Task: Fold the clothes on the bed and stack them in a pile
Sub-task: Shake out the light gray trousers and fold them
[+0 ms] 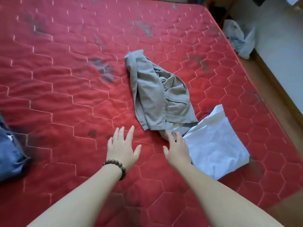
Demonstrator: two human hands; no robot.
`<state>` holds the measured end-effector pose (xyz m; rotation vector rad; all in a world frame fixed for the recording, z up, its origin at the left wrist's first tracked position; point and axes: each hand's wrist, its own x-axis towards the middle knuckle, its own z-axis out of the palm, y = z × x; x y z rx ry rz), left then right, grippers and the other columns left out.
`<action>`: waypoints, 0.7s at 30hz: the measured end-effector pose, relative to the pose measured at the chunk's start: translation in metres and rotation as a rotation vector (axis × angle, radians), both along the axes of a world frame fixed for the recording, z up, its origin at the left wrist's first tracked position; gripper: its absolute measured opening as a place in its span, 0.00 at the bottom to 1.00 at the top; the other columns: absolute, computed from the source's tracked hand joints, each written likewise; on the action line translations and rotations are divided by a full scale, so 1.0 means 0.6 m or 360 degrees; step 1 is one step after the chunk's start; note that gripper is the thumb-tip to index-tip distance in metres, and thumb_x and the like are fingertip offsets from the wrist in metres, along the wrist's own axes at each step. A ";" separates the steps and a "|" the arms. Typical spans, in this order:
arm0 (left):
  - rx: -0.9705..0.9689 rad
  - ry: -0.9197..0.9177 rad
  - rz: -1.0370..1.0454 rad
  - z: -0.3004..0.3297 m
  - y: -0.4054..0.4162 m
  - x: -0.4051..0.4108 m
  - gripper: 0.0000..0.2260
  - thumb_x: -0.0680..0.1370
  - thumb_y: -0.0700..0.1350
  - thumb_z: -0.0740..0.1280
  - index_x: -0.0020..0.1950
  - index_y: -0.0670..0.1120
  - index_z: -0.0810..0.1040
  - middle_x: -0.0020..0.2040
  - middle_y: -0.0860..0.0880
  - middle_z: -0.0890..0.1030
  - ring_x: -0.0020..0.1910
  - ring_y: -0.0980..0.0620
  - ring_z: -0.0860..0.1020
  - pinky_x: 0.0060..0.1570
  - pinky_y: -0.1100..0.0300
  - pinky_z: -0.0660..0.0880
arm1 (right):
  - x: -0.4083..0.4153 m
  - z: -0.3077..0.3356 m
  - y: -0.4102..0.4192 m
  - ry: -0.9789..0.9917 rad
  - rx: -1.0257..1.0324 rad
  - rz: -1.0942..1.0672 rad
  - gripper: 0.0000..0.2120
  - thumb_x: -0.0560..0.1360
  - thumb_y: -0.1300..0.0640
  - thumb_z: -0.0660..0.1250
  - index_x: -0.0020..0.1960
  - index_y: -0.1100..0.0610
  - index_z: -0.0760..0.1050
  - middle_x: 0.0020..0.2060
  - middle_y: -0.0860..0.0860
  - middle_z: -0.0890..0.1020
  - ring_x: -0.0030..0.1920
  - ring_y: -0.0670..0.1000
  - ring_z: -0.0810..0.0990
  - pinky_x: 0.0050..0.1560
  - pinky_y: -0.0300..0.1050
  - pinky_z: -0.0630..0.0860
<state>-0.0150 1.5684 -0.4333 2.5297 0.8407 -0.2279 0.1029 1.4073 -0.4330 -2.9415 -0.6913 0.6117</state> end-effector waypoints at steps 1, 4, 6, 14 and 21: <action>-0.0001 0.0010 -0.0022 -0.010 -0.026 0.035 0.33 0.77 0.62 0.57 0.78 0.55 0.48 0.78 0.45 0.53 0.78 0.47 0.47 0.74 0.48 0.53 | 0.030 -0.009 -0.018 -0.0013 0.0014 0.0000 0.30 0.77 0.49 0.62 0.77 0.49 0.55 0.75 0.56 0.56 0.73 0.56 0.59 0.69 0.50 0.60; 0.0073 0.0050 -0.0078 -0.039 -0.080 0.127 0.35 0.75 0.65 0.58 0.78 0.56 0.49 0.79 0.44 0.50 0.78 0.46 0.46 0.74 0.48 0.53 | 0.117 -0.034 -0.054 -0.0068 0.0039 0.0043 0.32 0.77 0.49 0.63 0.77 0.47 0.54 0.77 0.55 0.52 0.75 0.54 0.54 0.72 0.49 0.56; 0.0117 0.0028 -0.0074 -0.055 -0.100 0.176 0.36 0.74 0.67 0.58 0.78 0.56 0.49 0.79 0.43 0.50 0.78 0.46 0.46 0.74 0.47 0.52 | 0.172 -0.050 -0.067 -0.0095 0.0038 0.0075 0.35 0.76 0.48 0.64 0.78 0.47 0.51 0.77 0.54 0.49 0.77 0.54 0.50 0.73 0.49 0.54; 0.0265 0.0181 -0.0134 -0.127 -0.139 0.296 0.46 0.70 0.72 0.56 0.78 0.52 0.37 0.78 0.41 0.38 0.75 0.36 0.36 0.73 0.40 0.44 | 0.307 -0.111 -0.067 0.0018 -0.0013 0.0231 0.40 0.76 0.46 0.66 0.78 0.44 0.43 0.78 0.53 0.43 0.77 0.55 0.43 0.76 0.50 0.48; 0.0366 0.0136 -0.0231 -0.149 -0.125 0.279 0.32 0.79 0.46 0.57 0.79 0.47 0.44 0.79 0.40 0.43 0.76 0.36 0.41 0.74 0.42 0.47 | 0.321 -0.134 -0.059 -0.0151 0.0171 0.0227 0.25 0.78 0.61 0.58 0.74 0.48 0.65 0.65 0.51 0.70 0.63 0.57 0.64 0.64 0.48 0.66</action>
